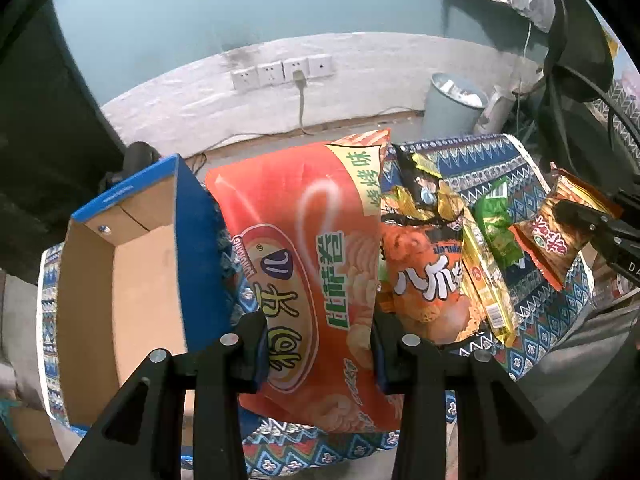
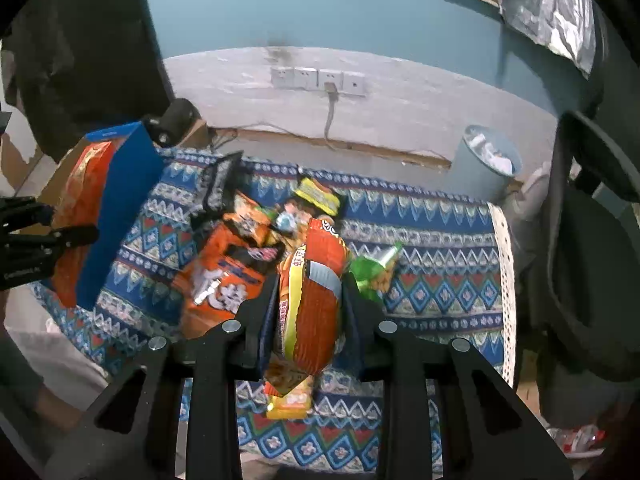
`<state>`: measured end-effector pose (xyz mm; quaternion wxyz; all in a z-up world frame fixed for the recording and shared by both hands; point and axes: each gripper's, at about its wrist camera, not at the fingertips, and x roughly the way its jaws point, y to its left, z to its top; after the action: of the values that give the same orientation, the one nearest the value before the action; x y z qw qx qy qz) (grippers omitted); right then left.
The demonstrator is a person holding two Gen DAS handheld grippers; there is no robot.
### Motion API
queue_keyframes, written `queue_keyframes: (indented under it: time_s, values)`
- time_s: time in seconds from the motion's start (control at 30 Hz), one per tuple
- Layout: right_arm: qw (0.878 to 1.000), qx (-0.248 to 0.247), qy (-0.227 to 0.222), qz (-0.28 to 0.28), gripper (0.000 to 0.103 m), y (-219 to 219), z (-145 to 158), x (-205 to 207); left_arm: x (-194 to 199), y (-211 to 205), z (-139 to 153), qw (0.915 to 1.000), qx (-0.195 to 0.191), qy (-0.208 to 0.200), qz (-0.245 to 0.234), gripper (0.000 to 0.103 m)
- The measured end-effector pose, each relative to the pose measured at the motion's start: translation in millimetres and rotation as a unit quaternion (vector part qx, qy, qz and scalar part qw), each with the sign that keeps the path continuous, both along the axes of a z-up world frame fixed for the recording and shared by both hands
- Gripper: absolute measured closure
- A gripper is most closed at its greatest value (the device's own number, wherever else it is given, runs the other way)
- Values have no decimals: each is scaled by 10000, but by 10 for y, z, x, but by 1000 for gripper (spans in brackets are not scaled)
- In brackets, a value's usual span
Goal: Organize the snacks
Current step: 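Lift the red-orange chip bag with the left tool while the right tool carries the red bag toward the box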
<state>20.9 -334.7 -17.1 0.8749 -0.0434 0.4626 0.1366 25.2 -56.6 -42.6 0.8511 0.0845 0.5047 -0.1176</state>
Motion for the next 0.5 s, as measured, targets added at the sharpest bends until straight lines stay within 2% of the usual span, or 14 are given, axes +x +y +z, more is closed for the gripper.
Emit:
queue_keyframes:
  time_s: [0.5]
  values:
    - [9975, 225, -302, 592, 75, 737, 354, 190, 13, 604, 206, 9982, 21, -367, 468, 63]
